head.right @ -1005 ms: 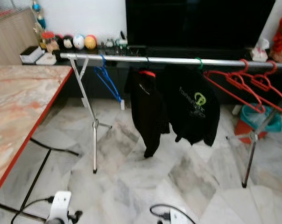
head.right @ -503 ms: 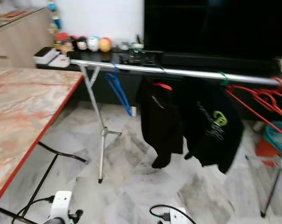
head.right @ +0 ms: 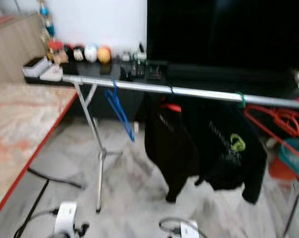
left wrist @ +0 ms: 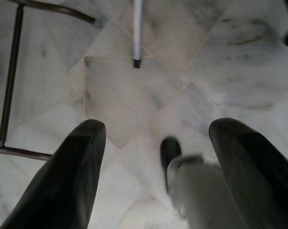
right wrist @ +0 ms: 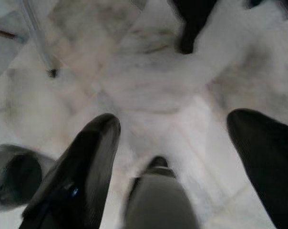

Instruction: Hang hanger

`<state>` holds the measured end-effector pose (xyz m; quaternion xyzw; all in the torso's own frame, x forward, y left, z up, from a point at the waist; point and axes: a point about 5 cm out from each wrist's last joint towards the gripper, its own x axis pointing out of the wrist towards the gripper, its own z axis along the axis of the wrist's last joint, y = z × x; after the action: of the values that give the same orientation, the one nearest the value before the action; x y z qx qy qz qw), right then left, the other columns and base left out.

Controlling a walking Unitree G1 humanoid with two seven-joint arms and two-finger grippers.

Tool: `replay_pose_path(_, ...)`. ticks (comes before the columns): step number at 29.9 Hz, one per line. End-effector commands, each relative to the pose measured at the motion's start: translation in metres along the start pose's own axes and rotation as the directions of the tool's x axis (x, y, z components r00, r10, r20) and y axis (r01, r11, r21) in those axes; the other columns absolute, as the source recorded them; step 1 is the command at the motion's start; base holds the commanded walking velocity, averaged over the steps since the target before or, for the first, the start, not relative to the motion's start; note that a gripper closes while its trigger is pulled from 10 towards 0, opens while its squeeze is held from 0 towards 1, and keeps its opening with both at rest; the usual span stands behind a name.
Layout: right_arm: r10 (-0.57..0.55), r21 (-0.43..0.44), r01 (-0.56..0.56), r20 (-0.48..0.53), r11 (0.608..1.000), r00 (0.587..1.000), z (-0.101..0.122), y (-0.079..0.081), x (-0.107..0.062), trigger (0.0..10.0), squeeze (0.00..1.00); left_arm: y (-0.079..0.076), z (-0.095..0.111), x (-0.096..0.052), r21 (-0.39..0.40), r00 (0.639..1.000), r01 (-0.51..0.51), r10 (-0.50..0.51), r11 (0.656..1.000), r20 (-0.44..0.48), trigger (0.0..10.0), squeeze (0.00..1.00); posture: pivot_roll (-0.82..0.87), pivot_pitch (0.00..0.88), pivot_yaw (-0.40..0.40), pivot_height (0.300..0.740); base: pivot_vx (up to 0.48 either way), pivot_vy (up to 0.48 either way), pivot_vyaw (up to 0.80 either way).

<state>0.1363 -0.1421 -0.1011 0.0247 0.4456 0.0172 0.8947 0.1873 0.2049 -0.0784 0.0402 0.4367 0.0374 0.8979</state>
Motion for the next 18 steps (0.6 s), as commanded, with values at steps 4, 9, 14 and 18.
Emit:
replay_pose_path(4,0.004,0.008,-0.004,-0.012,1.000,1.000,-0.0020,0.0025,-0.0002,10.0,0.00,0.0028,-0.0003,0.0000,0.006,1.000,-0.008,0.008,1.000,-0.007,10.0,0.00,-0.01,0.000,0.002,0.740,0.333,0.000,0.00)
replay_pose_path(9,0.002,0.005,-0.002,-0.004,1.000,1.000,-0.0013,0.0024,-0.0002,10.0,0.00,0.0025,-0.0013,-0.0001,0.017,1.000,-0.008,0.008,1.000,-0.012,10.0,0.00,-0.01,0.000,0.002,0.740,0.320,0.000,0.00)
replay_pose_path(14,0.006,0.014,-0.006,0.006,1.000,1.000,-0.0004,0.0026,-0.0002,10.0,0.00,0.0016,-0.0032,-0.0004,0.025,1.000,-0.009,0.010,1.000,-0.019,10.0,0.00,-0.01,0.000,0.003,0.740,0.051,0.000,0.00)
replay_pose_path(18,0.019,0.005,-0.020,0.031,1.000,0.999,0.0024,0.0033,-0.0001,10.0,0.00,0.0011,-0.0047,-0.0007,0.024,1.000,-0.011,0.011,1.000,-0.024,10.0,0.00,-0.01,0.000,0.004,0.740,0.000,0.000,0.00)
